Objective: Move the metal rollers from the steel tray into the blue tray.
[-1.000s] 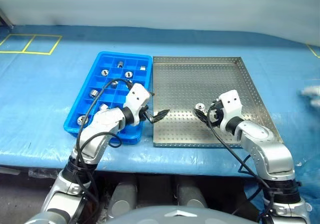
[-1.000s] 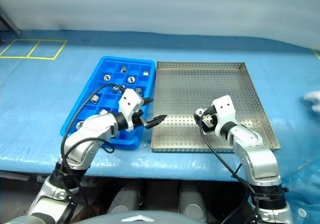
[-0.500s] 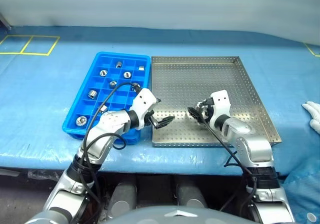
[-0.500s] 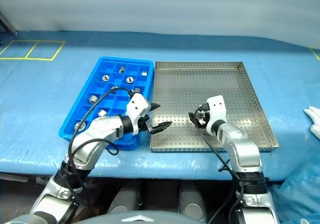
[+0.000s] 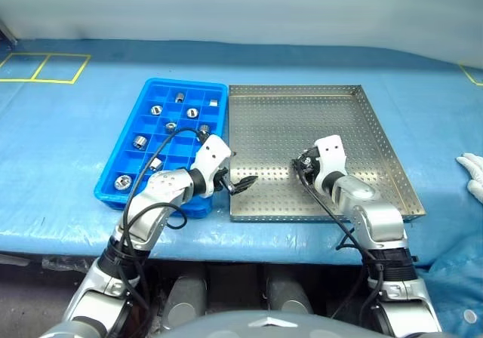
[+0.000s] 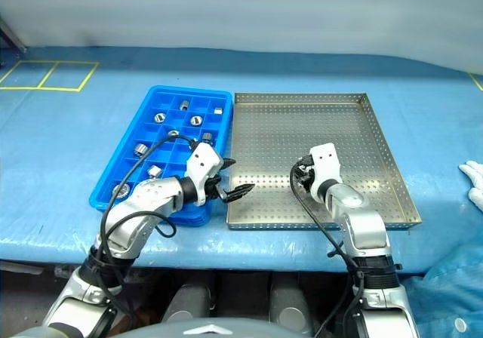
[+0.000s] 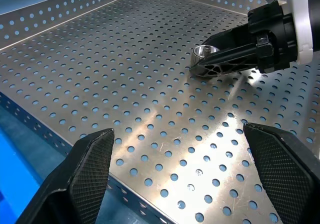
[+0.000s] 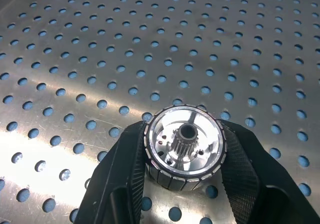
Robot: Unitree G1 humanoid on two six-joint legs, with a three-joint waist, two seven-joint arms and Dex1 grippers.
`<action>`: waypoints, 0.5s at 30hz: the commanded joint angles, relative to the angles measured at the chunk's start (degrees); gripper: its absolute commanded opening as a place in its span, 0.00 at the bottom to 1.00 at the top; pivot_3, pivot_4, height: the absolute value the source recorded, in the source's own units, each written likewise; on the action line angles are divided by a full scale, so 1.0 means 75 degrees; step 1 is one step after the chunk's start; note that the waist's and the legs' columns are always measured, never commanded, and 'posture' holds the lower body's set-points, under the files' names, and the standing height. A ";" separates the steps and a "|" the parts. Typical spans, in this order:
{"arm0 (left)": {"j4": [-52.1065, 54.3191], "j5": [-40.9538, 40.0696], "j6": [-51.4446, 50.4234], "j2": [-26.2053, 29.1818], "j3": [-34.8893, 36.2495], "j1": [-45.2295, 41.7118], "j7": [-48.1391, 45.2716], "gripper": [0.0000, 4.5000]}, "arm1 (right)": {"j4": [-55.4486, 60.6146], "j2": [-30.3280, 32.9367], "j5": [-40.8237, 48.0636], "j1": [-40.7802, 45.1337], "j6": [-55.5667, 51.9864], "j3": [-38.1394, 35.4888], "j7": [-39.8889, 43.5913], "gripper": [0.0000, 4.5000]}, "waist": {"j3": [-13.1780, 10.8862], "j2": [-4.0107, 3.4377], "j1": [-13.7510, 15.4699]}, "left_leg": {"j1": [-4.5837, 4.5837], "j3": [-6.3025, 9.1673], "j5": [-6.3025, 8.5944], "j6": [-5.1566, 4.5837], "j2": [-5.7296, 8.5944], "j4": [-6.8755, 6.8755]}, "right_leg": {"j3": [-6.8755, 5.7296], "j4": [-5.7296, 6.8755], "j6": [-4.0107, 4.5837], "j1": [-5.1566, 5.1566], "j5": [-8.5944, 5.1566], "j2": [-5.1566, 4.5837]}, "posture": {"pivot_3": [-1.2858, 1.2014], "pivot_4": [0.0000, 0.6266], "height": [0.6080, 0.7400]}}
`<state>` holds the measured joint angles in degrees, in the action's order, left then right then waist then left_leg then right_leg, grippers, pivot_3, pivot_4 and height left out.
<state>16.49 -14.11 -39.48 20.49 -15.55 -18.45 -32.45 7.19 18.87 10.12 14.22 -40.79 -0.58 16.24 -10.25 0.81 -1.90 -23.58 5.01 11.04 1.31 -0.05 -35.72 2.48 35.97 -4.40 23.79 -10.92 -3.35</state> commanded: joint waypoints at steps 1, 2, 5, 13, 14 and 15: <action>0.0636 -0.0052 -0.0039 0.0137 0.0531 0.0073 0.0198 1.00 | 0.0886 -0.0055 0.0143 0.0410 0.0080 0.0021 0.0103 0.44 | 0.0000 0.0000 -0.0034 | 0.0001 -0.0001 0.0000 0.0000 0.0000 0.0002 | 0.0002 0.0001 0.0000 0.0001 0.0000 0.0000 | 0.52 0.24 1.00; 0.0793 -0.0047 -0.0128 0.0212 0.0689 0.0151 0.0284 1.00 | 0.1014 -0.0073 0.0198 0.0526 -0.0025 0.0149 0.0214 0.44 | 0.0000 -0.0001 -0.0043 | 0.0001 -0.0001 0.0000 0.0000 -0.0001 0.0002 | 0.0002 0.0001 0.0000 0.0001 0.0000 0.0001 | 0.53 0.24 1.00; 0.1404 -0.0005 -0.0485 0.0484 0.1168 0.0444 0.0592 1.00 | 0.1178 -0.0191 0.0310 0.0985 -0.0198 0.0537 0.0496 0.44 | -0.0001 -0.0001 -0.0075 | 0.0006 -0.0001 0.0000 0.0000 -0.0006 0.0005 | 0.0002 0.0004 0.0000 0.0000 0.0000 0.0006 | 0.54 0.24 1.00; 0.2979 0.0274 -0.1479 0.1249 0.2039 0.1337 0.1378 1.00 | -0.0104 -0.0732 0.0183 0.2423 0.0365 0.1410 0.1123 0.44 | -0.0001 -0.0001 0.0166 | 0.0006 0.0002 0.0000 0.0000 -0.0008 0.0013 | 0.0000 0.0000 0.0002 0.0001 0.0000 0.0009 | 0.60 0.24 1.00; 0.3137 0.0293 -0.1604 0.1300 0.2199 0.1507 0.1480 1.00 | -0.0405 -0.0865 0.0162 0.2615 0.0517 0.1494 0.1197 0.44 | -0.0001 -0.0001 0.0191 | 0.0006 0.0003 0.0000 0.0000 -0.0008 0.0015 | -0.0001 0.0000 0.0002 0.0001 0.0000 0.0010 | 0.61 0.24 1.00; 0.3257 0.0307 -0.1706 0.1323 0.2303 0.1636 0.1560 1.00 | -0.0668 -0.0979 0.0166 0.2757 0.0658 0.1538 0.1274 0.44 | -0.0001 -0.0001 0.0210 | 0.0007 0.0004 0.0000 0.0000 -0.0009 0.0016 | -0.0002 0.0000 0.0003 0.0001 0.0000 0.0010 | 0.61 0.24 1.00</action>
<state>37.34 -12.26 -51.10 29.84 -0.45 -6.85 -22.09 3.36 12.48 11.48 32.74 -38.80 10.58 24.70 -10.26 0.80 -0.33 -23.52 5.05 11.03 1.32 -0.11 -35.58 2.46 35.98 -4.37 23.80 -10.92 -3.27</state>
